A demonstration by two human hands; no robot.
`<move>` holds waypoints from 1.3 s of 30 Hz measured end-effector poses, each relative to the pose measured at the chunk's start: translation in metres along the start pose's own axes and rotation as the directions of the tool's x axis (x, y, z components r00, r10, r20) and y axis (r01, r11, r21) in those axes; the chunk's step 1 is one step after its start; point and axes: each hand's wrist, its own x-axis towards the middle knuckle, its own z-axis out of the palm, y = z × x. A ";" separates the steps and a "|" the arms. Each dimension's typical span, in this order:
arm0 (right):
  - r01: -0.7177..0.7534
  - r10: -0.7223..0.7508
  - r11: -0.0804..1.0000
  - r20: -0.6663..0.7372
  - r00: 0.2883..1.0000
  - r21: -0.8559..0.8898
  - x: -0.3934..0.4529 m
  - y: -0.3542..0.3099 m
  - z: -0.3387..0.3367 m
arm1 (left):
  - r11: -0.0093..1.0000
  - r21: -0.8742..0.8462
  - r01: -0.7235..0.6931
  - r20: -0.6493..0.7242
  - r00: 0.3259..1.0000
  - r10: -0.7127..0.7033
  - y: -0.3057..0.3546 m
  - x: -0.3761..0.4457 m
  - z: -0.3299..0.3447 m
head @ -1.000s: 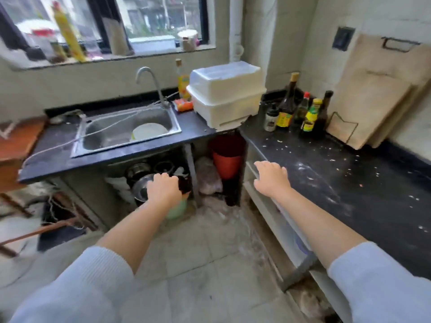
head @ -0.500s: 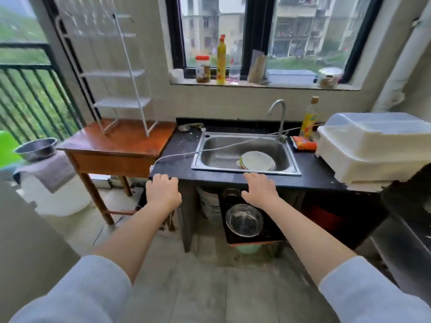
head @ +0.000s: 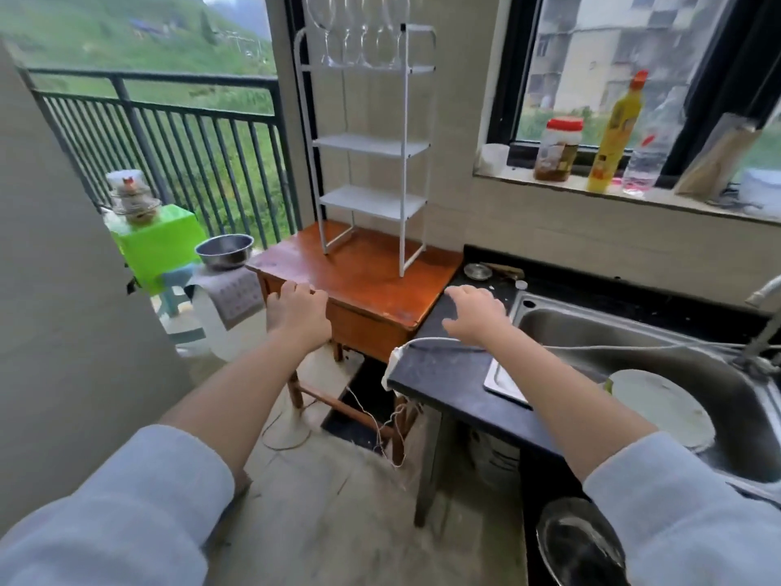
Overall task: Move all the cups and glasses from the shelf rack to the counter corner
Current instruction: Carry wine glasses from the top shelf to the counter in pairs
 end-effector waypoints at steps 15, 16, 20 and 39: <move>0.039 -0.034 0.996 -0.063 0.997 0.084 0.250 -0.127 0.015 | 0.998 0.017 -0.062 0.058 0.996 0.061 -0.127 0.233 0.039; 0.020 -0.015 0.996 -0.066 0.998 0.087 0.266 -0.137 0.014 | 0.996 0.017 -0.085 0.051 0.995 0.084 -0.138 0.251 0.037; -0.013 0.028 0.994 -0.136 0.990 0.112 0.317 -0.169 -0.001 | 0.987 -0.001 -0.161 -0.036 0.986 0.161 -0.165 0.318 0.023; 0.213 0.104 0.952 -0.890 0.443 0.218 0.465 -0.180 -0.199 | 0.736 -0.445 -0.510 -0.545 0.806 0.229 -0.087 0.557 -0.130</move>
